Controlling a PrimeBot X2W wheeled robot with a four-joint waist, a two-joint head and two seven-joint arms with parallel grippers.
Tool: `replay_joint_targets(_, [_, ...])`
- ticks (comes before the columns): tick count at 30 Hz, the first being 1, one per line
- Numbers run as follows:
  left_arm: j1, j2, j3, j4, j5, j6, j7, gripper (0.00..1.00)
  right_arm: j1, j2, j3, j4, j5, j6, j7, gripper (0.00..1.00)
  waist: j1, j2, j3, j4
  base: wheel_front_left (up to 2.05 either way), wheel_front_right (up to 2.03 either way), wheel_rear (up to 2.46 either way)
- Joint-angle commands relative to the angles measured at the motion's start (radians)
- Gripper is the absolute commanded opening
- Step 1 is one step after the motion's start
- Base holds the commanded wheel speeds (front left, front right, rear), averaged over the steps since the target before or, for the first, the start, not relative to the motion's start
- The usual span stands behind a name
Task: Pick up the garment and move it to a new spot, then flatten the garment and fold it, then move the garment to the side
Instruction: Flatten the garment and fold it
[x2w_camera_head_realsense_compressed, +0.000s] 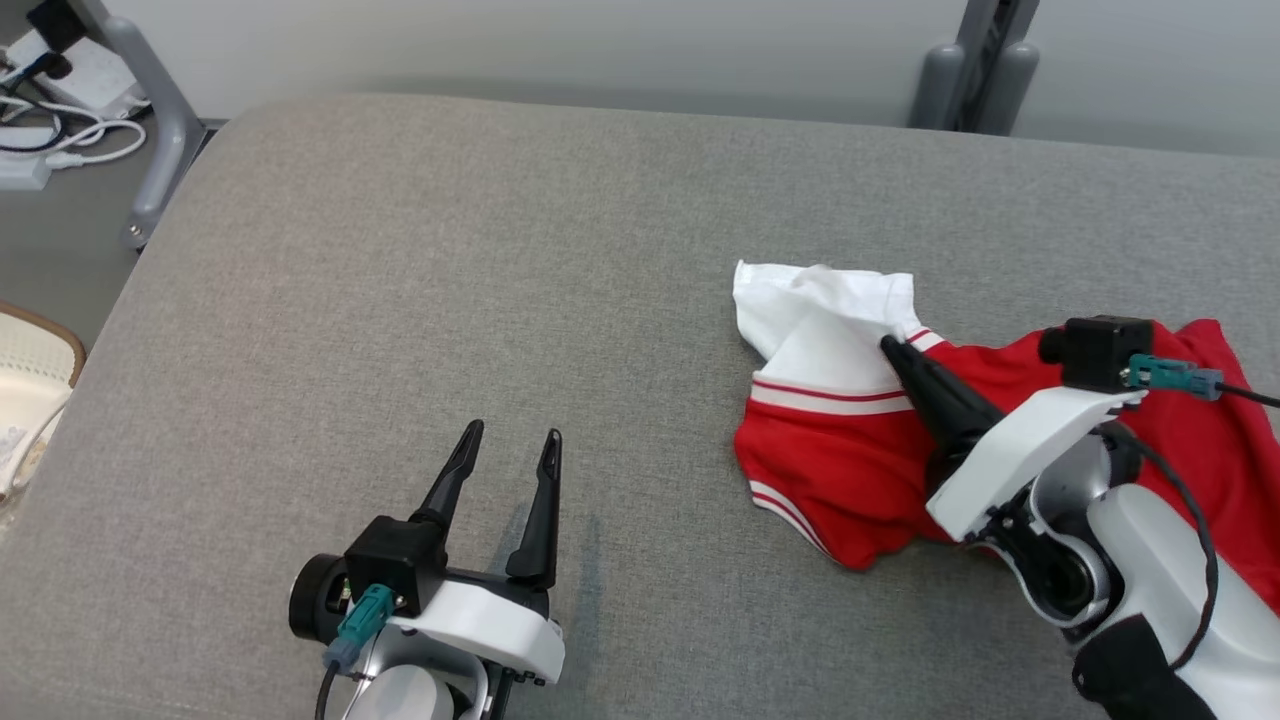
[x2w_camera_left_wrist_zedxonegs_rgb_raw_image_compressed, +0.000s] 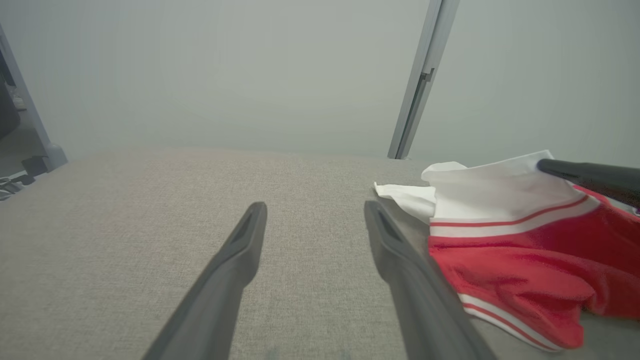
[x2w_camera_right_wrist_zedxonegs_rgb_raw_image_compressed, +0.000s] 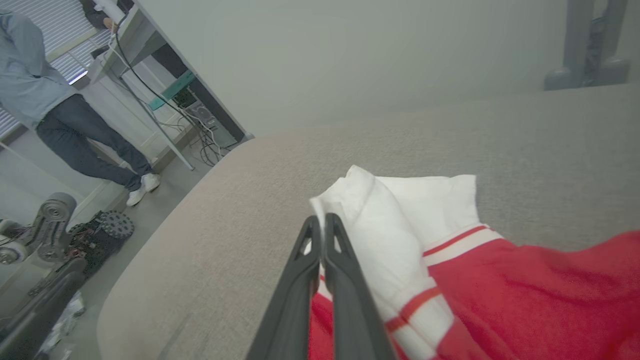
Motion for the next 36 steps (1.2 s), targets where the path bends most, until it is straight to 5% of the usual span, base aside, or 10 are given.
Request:
replay_joint_targets(1, [0.006, 0.004, 0.012, 0.001, 0.011, -0.004, -0.004, 1.0, 0.029, -0.013, 0.025, -0.06, 0.049, 0.0, 0.018, 0.0, 0.0, 0.0, -0.028, -0.026, 0.0, 0.0, 0.0])
replay_joint_targets(4, [0.025, 0.004, 0.039, 0.004, 0.017, -0.013, -0.004, 1.0, 0.118, -0.043, 0.111, -0.259, 0.2, 0.0, 0.095, 0.0, 0.0, 0.0, -0.067, -0.057, 0.0, 0.0, 0.0])
replay_joint_targets(9, [0.052, 0.004, 0.065, 0.007, 0.023, -0.021, -0.004, 1.0, 0.236, -0.106, 0.198, -0.415, 0.313, 0.0, 0.236, 0.0, 0.0, 0.0, -0.111, -0.085, 0.0, 0.0, 0.0])
replay_joint_targets(21, [0.091, 0.004, 0.097, 0.014, 0.036, -0.04, -0.004, 1.0, 0.443, -0.2, 0.226, -0.491, 0.423, 0.0, 0.534, 0.0, 0.0, 0.0, -0.156, -0.118, 0.0, 0.0, 0.0])
replay_joint_targets(22, [0.094, 0.004, 0.098, 0.013, 0.037, -0.039, -0.004, 1.0, 0.449, -0.203, 0.213, -0.485, 0.41, 0.0, 0.543, 0.14, 0.0, 0.0, -0.157, -0.12, 0.0, 0.0, 0.0])
replay_joint_targets(23, [0.096, 0.004, 0.098, 0.012, 0.038, -0.04, -0.004, 1.0, 0.455, -0.199, 0.199, -0.479, 0.4, 0.0, 0.55, 0.95, 0.0, 0.0, -0.157, -0.122, 0.0, 0.0, 0.0])
replay_joint_targets(31, [0.095, 0.004, 0.094, 0.012, 0.036, -0.04, -0.004, 1.0, 0.441, -0.13, 0.064, -0.522, 0.314, 0.0, 0.532, 1.0, 0.0, 0.0, -0.155, -0.13, 0.0, 0.0, 0.0])
replay_joint_targets(36, [0.081, 0.004, 0.091, 0.008, 0.03, -0.037, -0.004, 1.0, 0.399, -0.085, -0.063, -0.558, 0.218, 0.0, 0.429, 1.0, 0.0, 0.0, -0.152, -0.133, 0.0, 0.0, 0.0])
